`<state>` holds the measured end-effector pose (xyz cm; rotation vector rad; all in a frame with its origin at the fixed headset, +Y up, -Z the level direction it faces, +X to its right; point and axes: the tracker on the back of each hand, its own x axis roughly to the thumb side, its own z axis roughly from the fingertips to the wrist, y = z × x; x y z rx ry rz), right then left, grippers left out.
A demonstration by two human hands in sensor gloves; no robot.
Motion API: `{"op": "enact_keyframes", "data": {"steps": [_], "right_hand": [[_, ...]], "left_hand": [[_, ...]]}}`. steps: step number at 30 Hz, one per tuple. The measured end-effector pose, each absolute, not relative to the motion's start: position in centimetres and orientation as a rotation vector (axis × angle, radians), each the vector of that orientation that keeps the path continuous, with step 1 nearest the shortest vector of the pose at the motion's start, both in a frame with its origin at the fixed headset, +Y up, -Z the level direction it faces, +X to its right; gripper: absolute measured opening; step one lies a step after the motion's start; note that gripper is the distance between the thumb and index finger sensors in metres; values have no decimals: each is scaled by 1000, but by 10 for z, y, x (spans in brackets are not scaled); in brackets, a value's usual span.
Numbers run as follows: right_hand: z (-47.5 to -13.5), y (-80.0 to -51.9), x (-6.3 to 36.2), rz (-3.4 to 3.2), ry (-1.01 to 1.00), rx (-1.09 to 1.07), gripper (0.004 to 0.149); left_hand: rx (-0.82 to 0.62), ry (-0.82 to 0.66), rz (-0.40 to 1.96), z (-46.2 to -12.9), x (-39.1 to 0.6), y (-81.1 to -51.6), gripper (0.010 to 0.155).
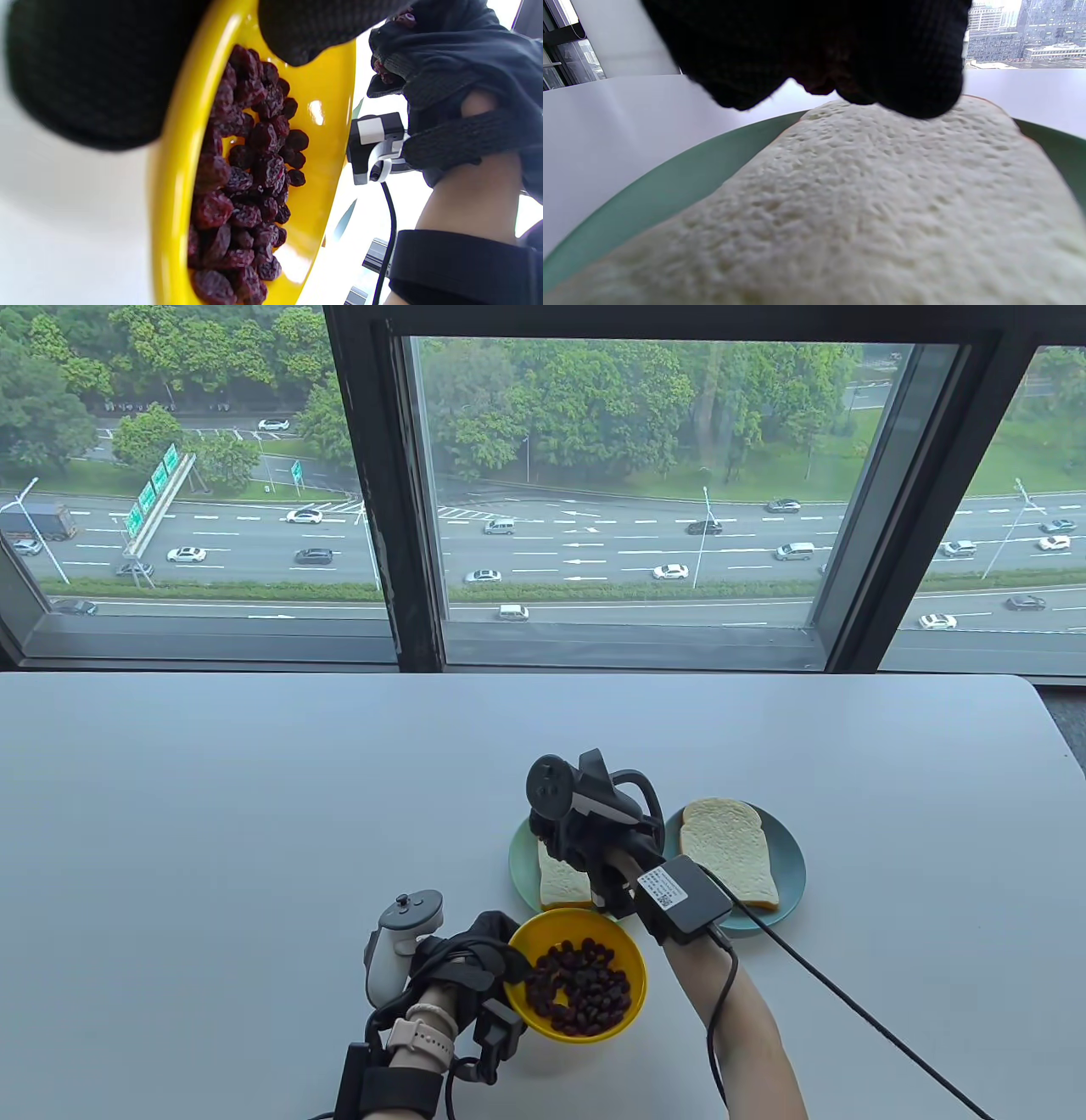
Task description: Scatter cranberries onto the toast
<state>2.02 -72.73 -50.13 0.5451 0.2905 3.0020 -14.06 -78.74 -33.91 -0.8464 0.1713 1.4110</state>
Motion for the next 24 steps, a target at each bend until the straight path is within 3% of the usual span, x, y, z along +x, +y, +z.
{"op": "enact_keyframes", "data": {"steps": [8,15,24], "right_hand": [[-504,-747,19,3088,246,472,45],[-496,-748,18,3180,167,548,46],[-500,-745,31,3194,106,491,47]], "left_hand": [[-867,161,1403,-340,-139,-787,53],[-862,167,1399,-340,-140,-787,53],[-878,168,1373,-339,-137,-789,54]]}}
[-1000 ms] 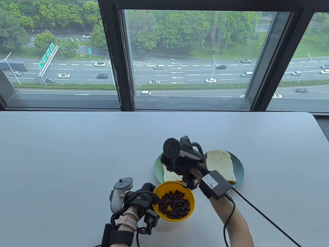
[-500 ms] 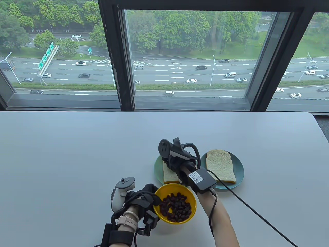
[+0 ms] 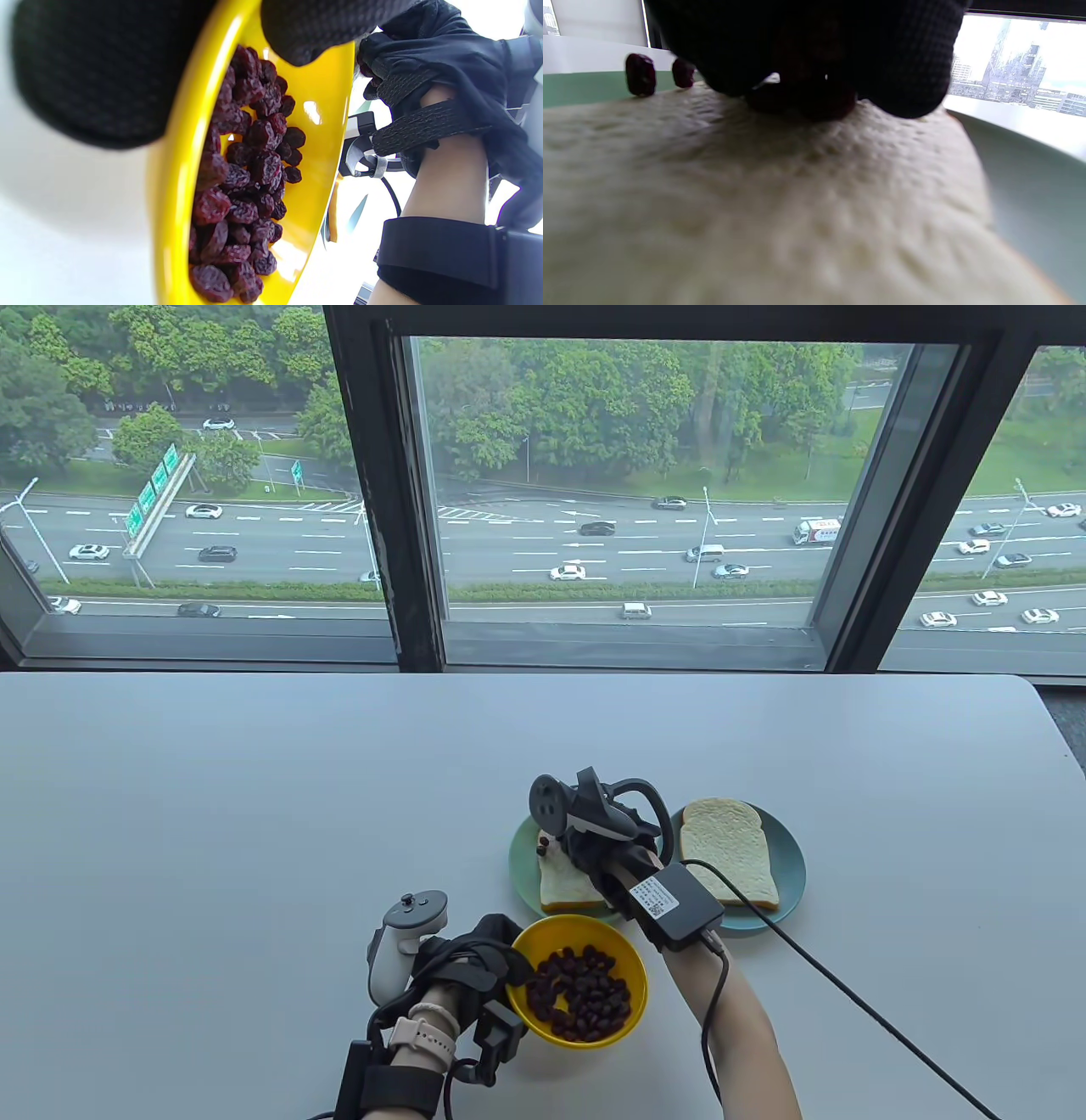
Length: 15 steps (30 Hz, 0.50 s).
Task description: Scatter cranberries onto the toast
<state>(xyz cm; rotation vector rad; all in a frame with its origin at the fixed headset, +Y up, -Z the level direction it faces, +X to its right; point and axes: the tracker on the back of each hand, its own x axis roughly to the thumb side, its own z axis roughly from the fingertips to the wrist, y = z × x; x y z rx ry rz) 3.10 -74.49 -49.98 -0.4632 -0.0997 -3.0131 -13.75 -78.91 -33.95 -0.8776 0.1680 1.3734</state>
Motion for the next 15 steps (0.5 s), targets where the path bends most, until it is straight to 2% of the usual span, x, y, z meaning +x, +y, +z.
{"op": "enact_keyframes", "data": {"steps": [12,15], "right_hand": [[-502,-742,56,-3123,-115,-370,45],[-500,-737,64,-3163,-127,-374,48]], "left_hand": [[-891,174,1354,-339,-136,-790,54],[-891,176,1354,-338,-135,-790,54]]}}
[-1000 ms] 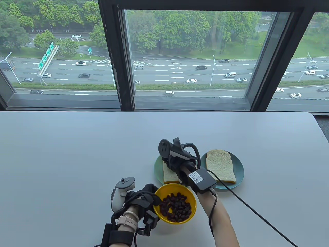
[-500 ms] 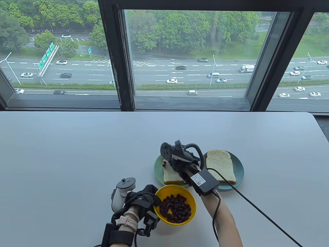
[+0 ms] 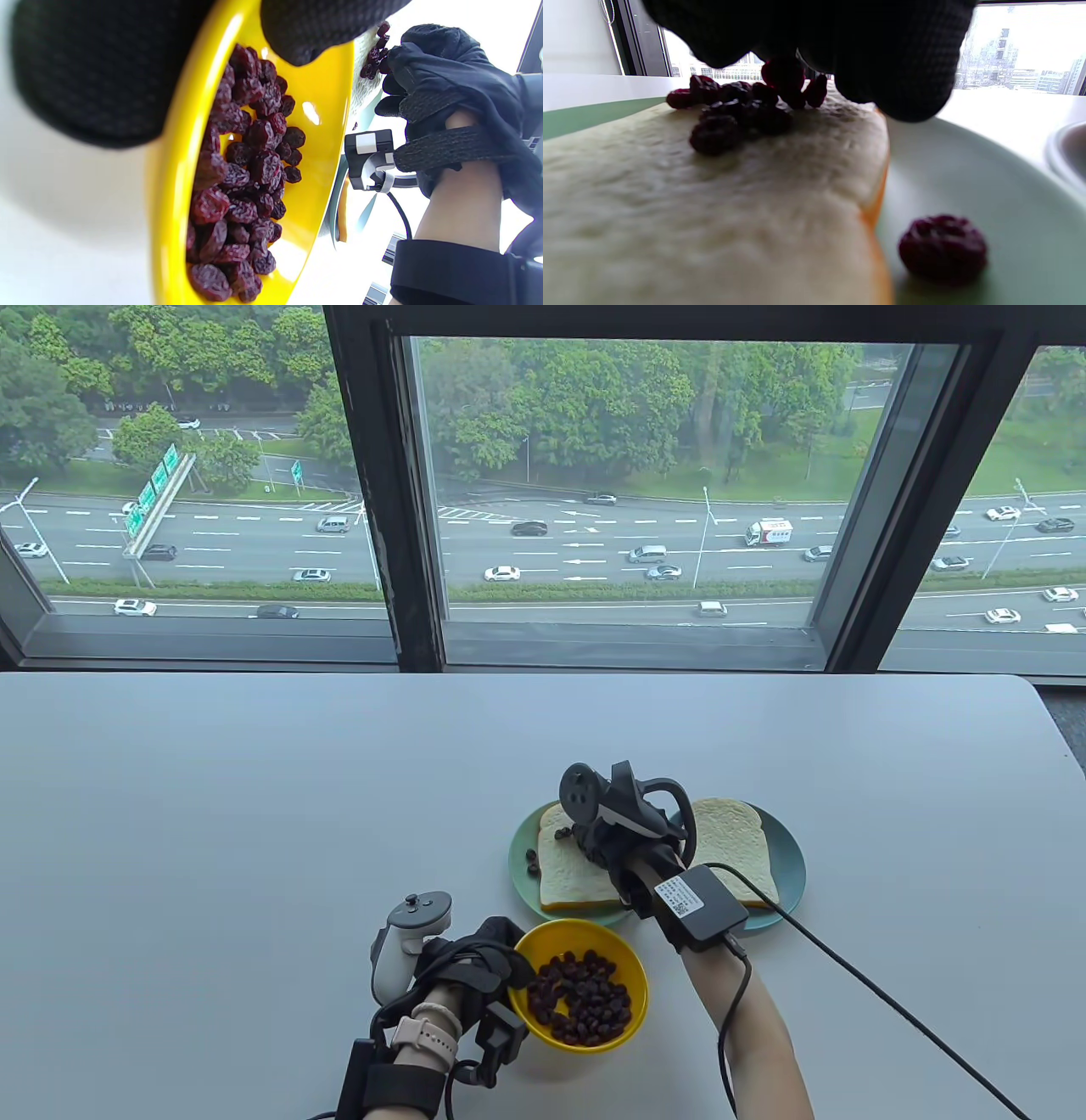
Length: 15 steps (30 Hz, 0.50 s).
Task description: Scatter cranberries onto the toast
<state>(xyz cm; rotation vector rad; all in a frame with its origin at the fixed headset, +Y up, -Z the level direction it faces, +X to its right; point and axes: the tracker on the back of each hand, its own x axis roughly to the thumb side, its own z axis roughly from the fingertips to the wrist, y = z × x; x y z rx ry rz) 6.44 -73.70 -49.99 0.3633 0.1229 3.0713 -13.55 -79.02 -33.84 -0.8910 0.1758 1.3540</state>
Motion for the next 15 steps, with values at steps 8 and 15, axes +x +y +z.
{"op": "enact_keyframes", "data": {"steps": [8,15], "right_hand": [[-467,-703,84,2868,108,480,55],[-401,-680,81,2713,252,846,61]], "left_hand": [[-873,190,1370,-339,-135,-790,54],[-823,215,1404,-338,-136,-788,53]]}}
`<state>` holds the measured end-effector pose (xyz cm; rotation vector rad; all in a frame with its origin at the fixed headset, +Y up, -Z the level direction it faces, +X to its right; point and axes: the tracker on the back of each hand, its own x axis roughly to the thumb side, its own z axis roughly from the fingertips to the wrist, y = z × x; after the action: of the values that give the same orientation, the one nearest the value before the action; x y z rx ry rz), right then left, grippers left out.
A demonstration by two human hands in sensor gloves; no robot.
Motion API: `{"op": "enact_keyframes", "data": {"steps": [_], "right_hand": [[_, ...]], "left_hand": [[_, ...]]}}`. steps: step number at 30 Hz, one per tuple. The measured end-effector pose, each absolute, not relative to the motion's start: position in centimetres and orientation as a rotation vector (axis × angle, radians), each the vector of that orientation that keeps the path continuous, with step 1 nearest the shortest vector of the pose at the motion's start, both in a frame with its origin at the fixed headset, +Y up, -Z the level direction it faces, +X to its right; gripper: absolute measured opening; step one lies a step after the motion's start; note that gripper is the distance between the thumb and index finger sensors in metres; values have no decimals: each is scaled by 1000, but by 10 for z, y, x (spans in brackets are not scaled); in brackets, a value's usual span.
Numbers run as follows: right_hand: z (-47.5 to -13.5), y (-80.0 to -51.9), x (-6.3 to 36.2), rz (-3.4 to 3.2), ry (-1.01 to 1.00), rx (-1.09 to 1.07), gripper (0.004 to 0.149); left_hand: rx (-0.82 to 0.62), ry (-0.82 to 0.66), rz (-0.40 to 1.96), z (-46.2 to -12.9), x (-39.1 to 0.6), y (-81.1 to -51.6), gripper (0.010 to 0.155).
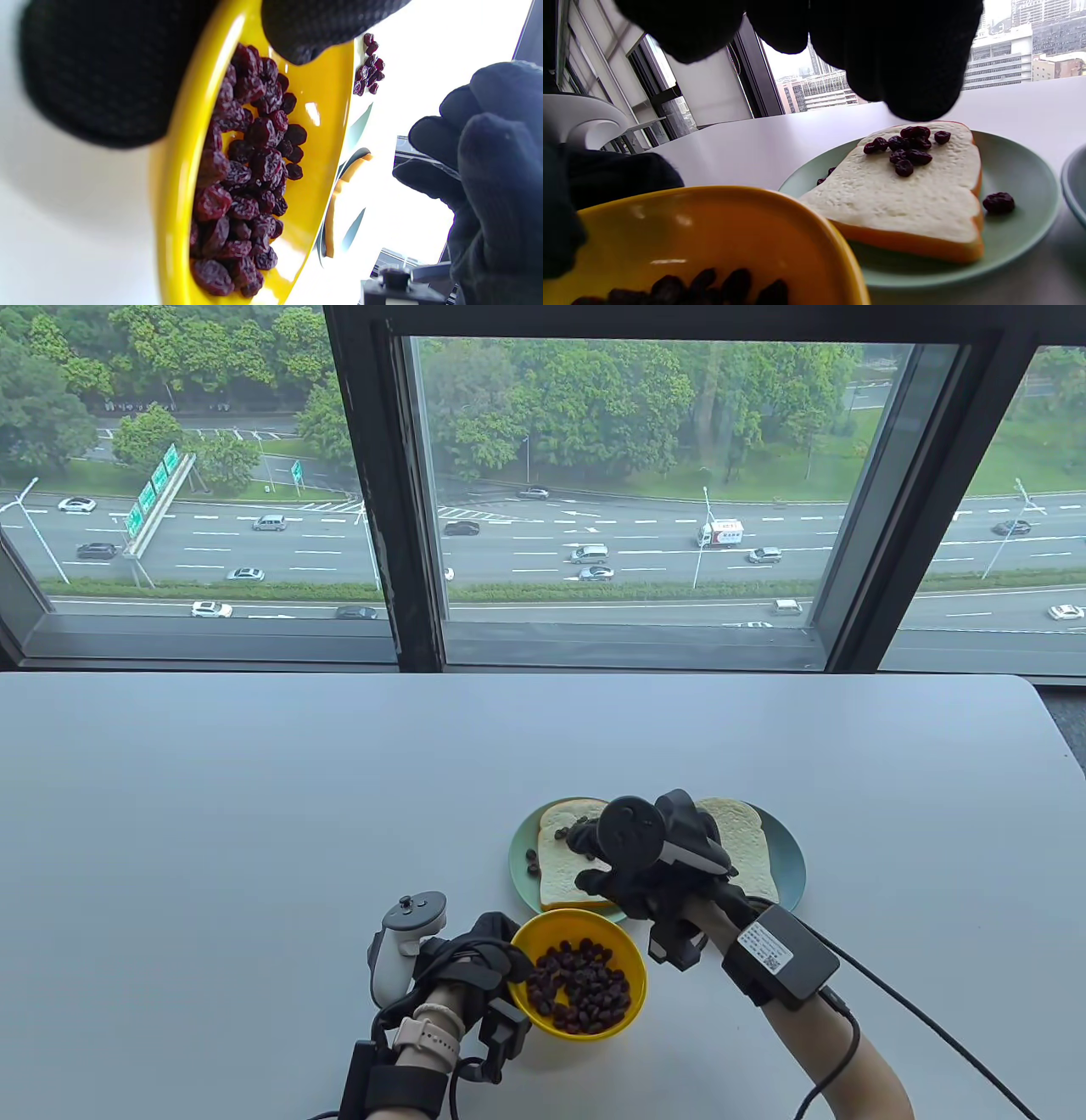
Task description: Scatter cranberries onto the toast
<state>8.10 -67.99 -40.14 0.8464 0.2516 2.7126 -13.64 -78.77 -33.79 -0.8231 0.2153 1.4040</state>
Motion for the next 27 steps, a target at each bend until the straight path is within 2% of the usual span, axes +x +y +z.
{"op": "enact_keyframes", "data": {"steps": [5,8,11,15,18,23,25,27], "right_hand": [[-358,-686,69,2618,485,1036,74],[-341,-696,62,2715,539,1121,81],[-334,-701,57,2852,494,1229,82],[-334,-706,49,2914,472,1227,83],[-336,-709,41,3051,310,1257,82],[-332,-711,29,3164,83,1261,71],[-332,-710,28,3159,-72,1188,51],[-334,-709,28,3158,-7,1239,48]], "left_hand": [[-765,212,1445,-337,-137,-783,53],[-718,225,1498,-335,-138,-780,53],[-688,233,1537,-334,-138,-777,53],[-643,232,1509,-332,-136,-772,52],[-643,252,1564,-330,-131,-772,52],[-664,253,1574,-329,-128,-776,52],[-692,235,1563,-329,-126,-777,52],[-689,243,1574,-329,-125,-777,52]]}}
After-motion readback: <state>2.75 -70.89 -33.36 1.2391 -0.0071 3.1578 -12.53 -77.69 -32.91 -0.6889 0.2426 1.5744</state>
